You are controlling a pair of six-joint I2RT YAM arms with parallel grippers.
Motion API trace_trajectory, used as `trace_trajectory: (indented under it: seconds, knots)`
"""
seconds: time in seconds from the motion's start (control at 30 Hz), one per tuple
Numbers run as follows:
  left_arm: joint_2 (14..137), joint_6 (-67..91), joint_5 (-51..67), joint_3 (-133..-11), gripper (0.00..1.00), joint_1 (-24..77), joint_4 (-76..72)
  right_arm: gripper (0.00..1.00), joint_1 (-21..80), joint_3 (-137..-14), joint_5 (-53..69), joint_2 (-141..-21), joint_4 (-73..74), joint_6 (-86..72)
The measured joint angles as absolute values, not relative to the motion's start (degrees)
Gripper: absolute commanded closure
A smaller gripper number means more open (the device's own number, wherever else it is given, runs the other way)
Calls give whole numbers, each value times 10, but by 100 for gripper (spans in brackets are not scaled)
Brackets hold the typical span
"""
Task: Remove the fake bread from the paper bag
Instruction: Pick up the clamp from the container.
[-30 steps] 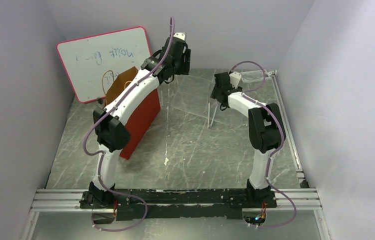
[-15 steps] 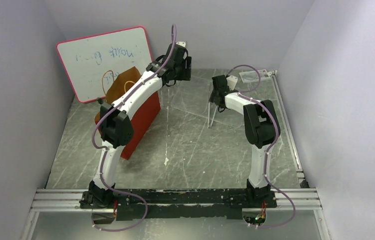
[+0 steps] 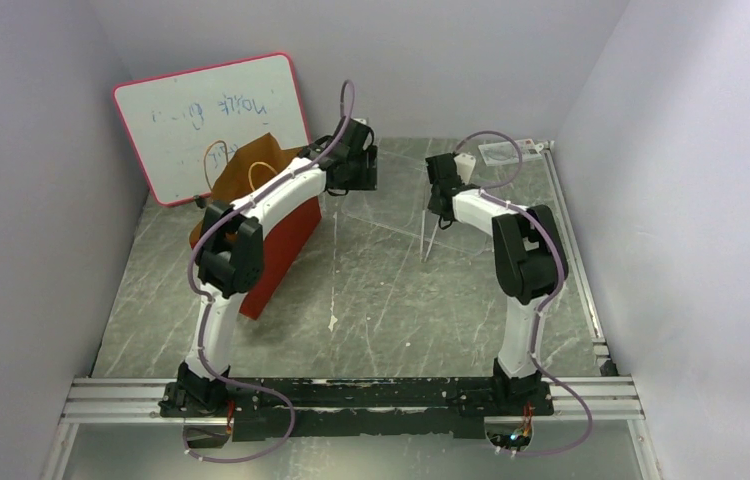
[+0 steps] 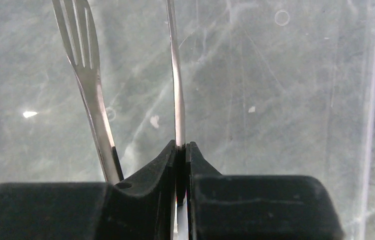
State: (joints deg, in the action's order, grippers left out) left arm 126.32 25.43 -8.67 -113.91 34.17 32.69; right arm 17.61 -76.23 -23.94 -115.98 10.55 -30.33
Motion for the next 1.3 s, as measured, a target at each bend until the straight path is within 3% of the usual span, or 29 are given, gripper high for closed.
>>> trace_trajectory:
  seconds: [0.27, 0.73, 1.3]
  knots:
    - [1205, 280, -76, -1093, 31, 349, 314, 100, 231, -727, -259, -1053, 96, -251]
    - [1096, 321, -63, -1077, 32, 370, 286, 100, 382, -726, -361, -976, 111, -216]
    - [1080, 348, -131, -1053, 35, 393, 302, 100, 417, -727, -406, -930, 150, -211]
